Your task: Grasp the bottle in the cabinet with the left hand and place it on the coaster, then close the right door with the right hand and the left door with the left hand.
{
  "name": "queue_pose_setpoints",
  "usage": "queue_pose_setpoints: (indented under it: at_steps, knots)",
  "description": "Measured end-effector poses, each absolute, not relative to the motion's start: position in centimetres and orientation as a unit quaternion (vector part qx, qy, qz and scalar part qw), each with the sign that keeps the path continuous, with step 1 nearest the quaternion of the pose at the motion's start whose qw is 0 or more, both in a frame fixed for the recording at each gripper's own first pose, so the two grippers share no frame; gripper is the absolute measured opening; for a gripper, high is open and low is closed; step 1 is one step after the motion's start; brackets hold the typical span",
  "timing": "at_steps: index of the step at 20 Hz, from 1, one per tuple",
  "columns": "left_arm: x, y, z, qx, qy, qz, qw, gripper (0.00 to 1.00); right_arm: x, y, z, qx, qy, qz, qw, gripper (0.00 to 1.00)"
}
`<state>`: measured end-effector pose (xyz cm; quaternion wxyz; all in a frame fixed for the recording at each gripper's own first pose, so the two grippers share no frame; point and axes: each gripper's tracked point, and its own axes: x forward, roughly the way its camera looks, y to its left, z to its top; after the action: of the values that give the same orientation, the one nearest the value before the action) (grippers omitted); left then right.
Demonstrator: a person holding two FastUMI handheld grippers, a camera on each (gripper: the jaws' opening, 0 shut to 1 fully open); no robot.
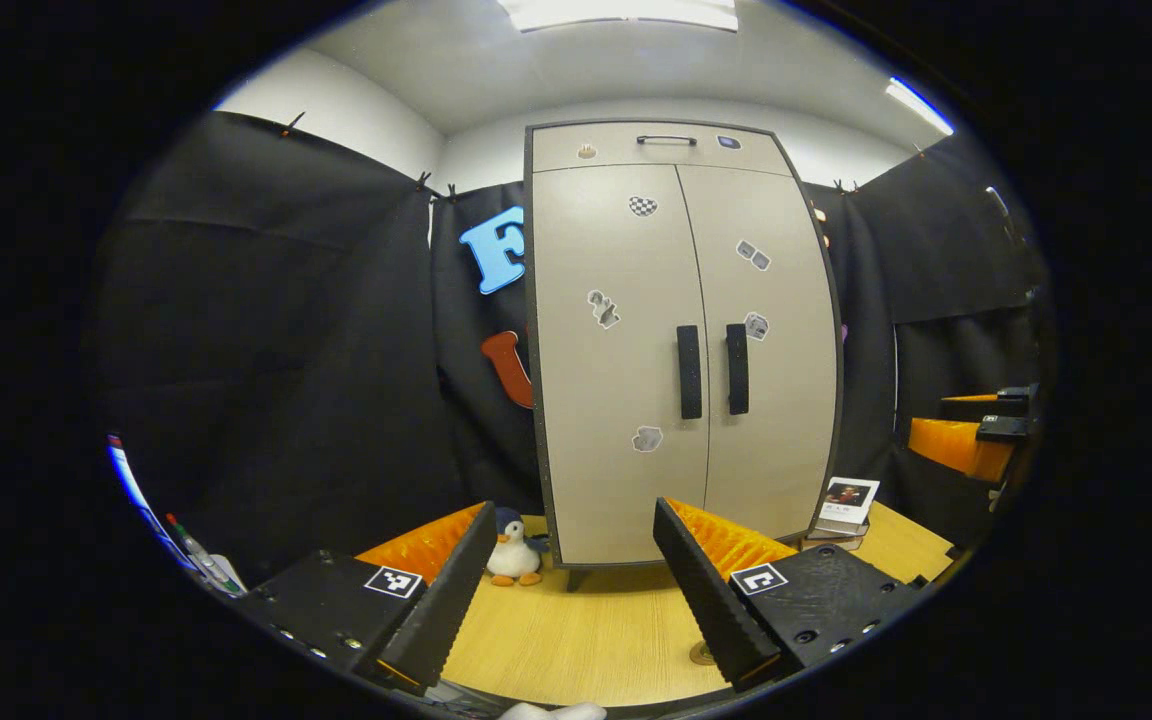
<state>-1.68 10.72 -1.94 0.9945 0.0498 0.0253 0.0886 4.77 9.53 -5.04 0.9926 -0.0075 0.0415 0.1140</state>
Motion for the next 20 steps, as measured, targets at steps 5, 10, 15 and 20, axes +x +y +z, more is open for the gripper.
queue_pose_setpoints:
  at_steps: [5,10,15,20]
  knots:
    - [-1.5,9.5,-1.7,0.044,0.019,0.075,0.996,0.96,4.4,8.3,-4.6,-0.009,0.040,0.099,0.994,0.82]
    - [-0.9,8.3,-1.5,0.038,0.012,0.055,0.998,0.96,4.2,6.6,-3.6,-0.011,0.025,0.073,0.997,0.82]
    - [-0.3,7.9,-1.3,0.031,0.009,0.048,0.998,0.96,4.3,5.5,-3.5,-0.011,0.024,0.051,0.998,0.82]
    - [0.4,8.6,-1.3,0.028,0.005,0.046,0.999,0.96,4.6,5.0,-3.3,-0.018,0.025,0.035,0.999,0.82]
